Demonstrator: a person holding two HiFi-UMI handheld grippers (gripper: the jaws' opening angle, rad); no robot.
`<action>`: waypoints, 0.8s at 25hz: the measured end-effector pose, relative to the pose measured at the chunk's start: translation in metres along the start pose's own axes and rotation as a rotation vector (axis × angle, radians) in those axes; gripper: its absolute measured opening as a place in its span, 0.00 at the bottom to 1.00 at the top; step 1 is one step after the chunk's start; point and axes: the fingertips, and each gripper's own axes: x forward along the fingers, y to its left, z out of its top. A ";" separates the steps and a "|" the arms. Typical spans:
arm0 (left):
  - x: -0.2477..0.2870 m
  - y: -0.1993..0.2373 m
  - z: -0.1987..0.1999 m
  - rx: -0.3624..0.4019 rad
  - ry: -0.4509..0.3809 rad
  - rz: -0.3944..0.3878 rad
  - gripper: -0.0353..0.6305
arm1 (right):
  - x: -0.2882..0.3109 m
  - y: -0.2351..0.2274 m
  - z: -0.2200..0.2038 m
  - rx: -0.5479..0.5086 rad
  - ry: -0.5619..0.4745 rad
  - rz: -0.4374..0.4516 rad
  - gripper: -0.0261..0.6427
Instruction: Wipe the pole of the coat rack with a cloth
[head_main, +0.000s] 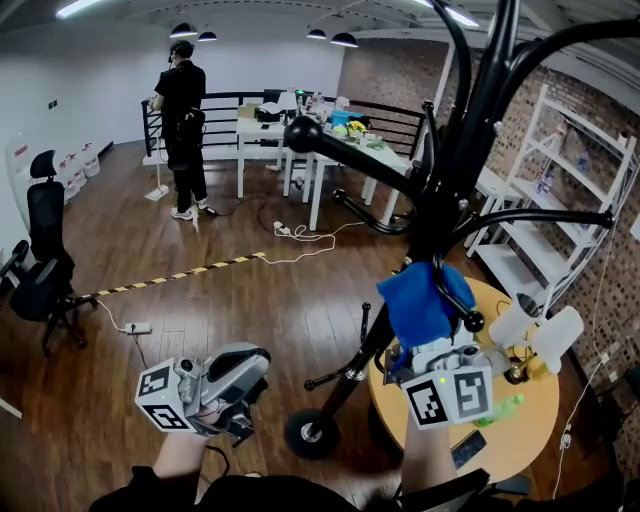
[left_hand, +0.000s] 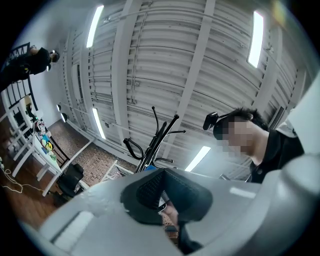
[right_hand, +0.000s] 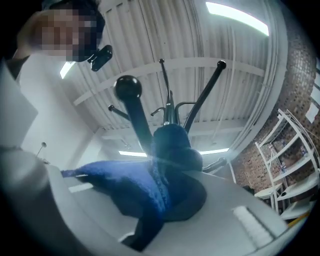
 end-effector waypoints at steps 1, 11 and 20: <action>0.000 0.001 0.000 -0.002 0.002 -0.001 0.05 | -0.001 0.001 -0.004 -0.011 0.008 -0.002 0.07; 0.012 0.009 -0.017 -0.039 0.038 -0.011 0.05 | -0.072 0.003 -0.136 0.081 0.240 -0.037 0.07; 0.023 0.011 -0.023 -0.047 0.084 -0.024 0.05 | -0.163 0.009 -0.296 0.266 0.575 -0.127 0.07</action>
